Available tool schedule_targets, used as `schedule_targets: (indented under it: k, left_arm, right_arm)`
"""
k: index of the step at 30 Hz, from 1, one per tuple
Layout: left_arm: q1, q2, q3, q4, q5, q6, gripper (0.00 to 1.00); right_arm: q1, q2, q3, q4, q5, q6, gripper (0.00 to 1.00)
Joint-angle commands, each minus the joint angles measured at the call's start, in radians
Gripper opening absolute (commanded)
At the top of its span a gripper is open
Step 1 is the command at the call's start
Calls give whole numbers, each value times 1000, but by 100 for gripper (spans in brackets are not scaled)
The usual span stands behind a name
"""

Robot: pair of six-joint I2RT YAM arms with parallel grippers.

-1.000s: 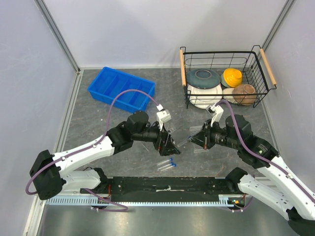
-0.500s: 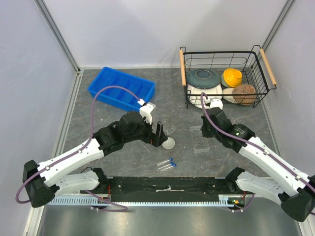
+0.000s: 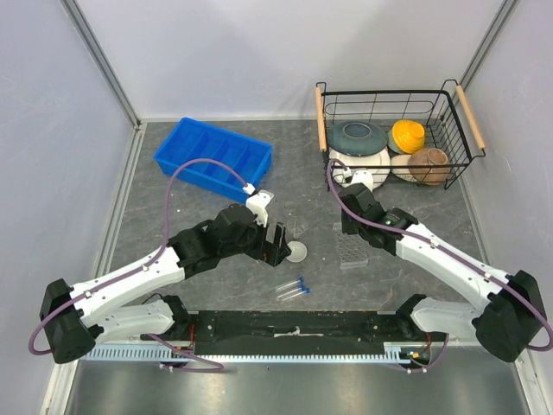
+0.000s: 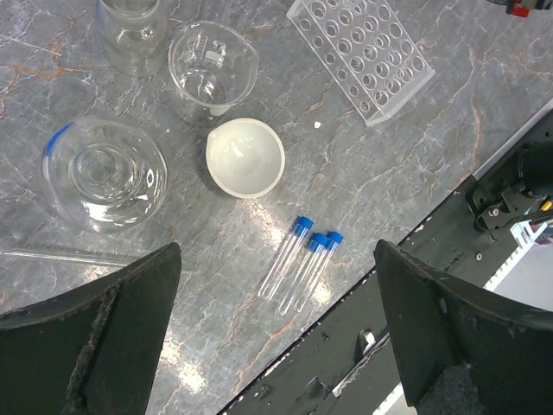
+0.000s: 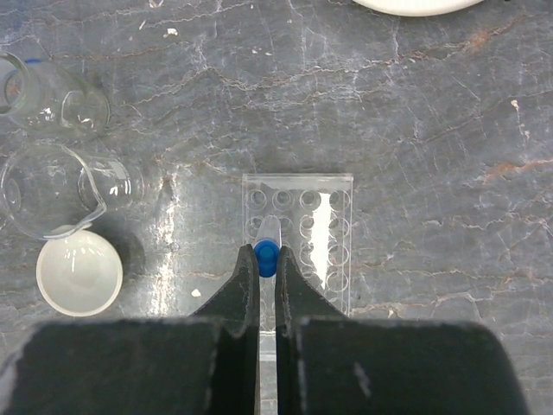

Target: Organize the chemistry lab equipment

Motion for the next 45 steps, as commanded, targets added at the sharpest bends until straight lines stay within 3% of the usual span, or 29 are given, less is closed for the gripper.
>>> schedule_targets:
  k: [1,19,45]
  left_arm:
    - [-6,-5,-6,41,-34,-18,100]
    - [-6,-4,-2,35,-61,2,100]
    - [-6,3,8,34,-63,-3,100]
  right_arm:
    - [1,32,7,84,5,-8,0]
    - [3,107,-10,144,-27,-1,0]
    - [1,55,-67,136,10,24,0]
